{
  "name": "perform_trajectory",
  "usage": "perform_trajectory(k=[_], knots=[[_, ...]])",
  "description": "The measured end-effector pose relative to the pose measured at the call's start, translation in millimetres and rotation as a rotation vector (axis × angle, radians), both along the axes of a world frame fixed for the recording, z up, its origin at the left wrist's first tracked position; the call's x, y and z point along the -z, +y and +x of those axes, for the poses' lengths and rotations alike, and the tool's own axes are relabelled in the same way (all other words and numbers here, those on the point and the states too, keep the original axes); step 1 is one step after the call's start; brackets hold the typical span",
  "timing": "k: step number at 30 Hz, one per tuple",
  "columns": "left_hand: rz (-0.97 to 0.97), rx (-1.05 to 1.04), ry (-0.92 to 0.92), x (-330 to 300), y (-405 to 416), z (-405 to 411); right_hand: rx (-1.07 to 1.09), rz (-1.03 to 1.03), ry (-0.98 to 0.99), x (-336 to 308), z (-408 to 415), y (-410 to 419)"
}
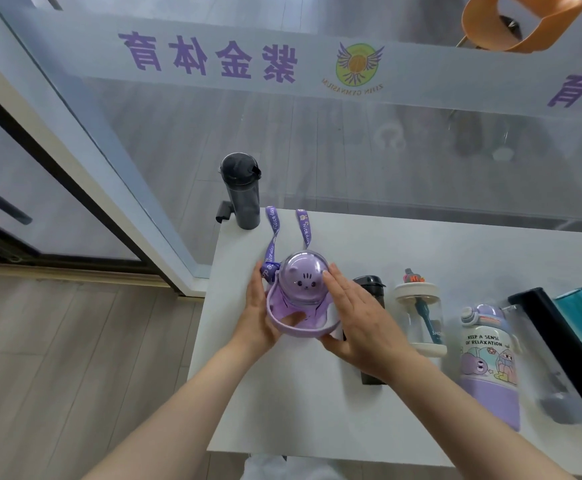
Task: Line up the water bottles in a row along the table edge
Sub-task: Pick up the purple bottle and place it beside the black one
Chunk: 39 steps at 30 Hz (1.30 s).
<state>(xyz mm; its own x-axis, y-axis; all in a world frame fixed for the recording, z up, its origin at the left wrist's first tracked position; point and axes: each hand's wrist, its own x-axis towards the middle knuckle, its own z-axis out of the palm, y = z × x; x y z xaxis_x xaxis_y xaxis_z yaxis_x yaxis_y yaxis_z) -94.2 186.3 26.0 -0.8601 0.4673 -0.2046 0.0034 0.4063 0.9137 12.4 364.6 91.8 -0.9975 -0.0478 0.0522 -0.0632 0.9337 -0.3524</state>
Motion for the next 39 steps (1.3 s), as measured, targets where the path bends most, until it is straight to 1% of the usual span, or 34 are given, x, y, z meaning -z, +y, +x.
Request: perform_trajectory(k=[2,5,9,11,14,16,18,21,23,27,29,33,39], knots=[[-0.002,-0.005,-0.023,6,1,-1,0.045,-0.109,-0.003,-9,-2,-1],[-0.006,-0.026,-0.035,8,6,-2,0.088,-0.253,-0.071,-24,-9,5],[0.025,-0.089,-0.058,9,13,-3,0.090,-0.347,-0.160,-37,-19,15],[0.033,-0.105,-0.045,6,18,-4,0.094,-0.397,-0.170,-38,-28,19],[0.041,-0.093,-0.025,1,29,-12,0.208,-0.555,-0.125,-39,-46,26],[0.042,-0.095,0.016,1,37,-22,0.278,-0.604,-0.113,-41,-63,33],[0.049,-0.100,0.033,1,46,-35,0.343,-0.667,-0.137,-41,-83,38],[0.029,-0.107,0.058,-4,61,-55,0.454,-0.824,-0.185,-34,-112,45],[0.015,-0.118,0.056,-3,69,-69,0.489,-0.888,-0.195,-31,-130,49],[-0.015,-0.134,0.048,6,79,-95,0.526,-0.979,-0.214,-35,-159,56],[0.000,-0.149,0.051,1,85,-106,0.537,-1.017,-0.218,-35,-173,59],[0.032,-0.189,0.131,-2,95,-126,0.553,-1.076,-0.217,-33,-198,67],[0.046,-0.192,0.129,1,105,-139,0.593,-1.144,-0.203,-31,-222,78]])
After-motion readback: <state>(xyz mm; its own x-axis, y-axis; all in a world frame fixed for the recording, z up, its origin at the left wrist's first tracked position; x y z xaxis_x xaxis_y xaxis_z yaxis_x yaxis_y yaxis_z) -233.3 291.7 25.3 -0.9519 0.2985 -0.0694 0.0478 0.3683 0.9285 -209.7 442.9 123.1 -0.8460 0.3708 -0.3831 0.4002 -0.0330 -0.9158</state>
